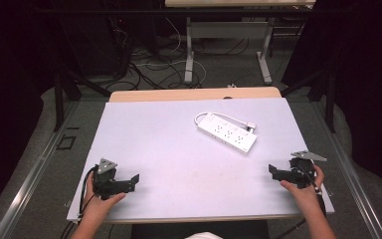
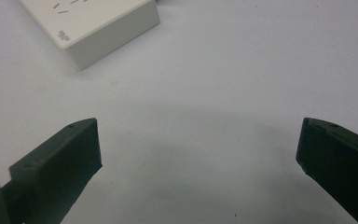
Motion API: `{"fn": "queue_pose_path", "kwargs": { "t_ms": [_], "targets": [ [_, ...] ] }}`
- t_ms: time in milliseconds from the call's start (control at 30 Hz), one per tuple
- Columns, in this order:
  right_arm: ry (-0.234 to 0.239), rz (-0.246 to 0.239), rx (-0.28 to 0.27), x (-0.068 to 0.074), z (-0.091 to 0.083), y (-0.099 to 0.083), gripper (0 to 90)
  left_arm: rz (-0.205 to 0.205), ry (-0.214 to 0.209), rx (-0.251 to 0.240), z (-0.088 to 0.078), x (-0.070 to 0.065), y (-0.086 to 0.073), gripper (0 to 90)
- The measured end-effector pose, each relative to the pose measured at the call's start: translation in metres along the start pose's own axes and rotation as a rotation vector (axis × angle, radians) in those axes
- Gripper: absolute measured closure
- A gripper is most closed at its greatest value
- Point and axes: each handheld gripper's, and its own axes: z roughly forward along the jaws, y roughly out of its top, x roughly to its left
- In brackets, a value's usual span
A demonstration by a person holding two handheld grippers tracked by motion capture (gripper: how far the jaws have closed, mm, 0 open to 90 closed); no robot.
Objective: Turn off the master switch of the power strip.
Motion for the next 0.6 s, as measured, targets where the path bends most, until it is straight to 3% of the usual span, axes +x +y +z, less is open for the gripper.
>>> {"fn": "queue_pose_path", "kwargs": {
  "t_ms": [433,600],
  "targets": [
    [0.015,-0.057,-0.008,0.014,-0.004,0.001,0.0,-0.003,0.003,-0.007,-0.002,0.0,-0.001,0.8],
    [0.02,-0.042,-0.014,0.015,-0.005,0.002,0.3,0.009,0.006,0.01,-0.005,0.0,0.0,0.9]
  ]
}}
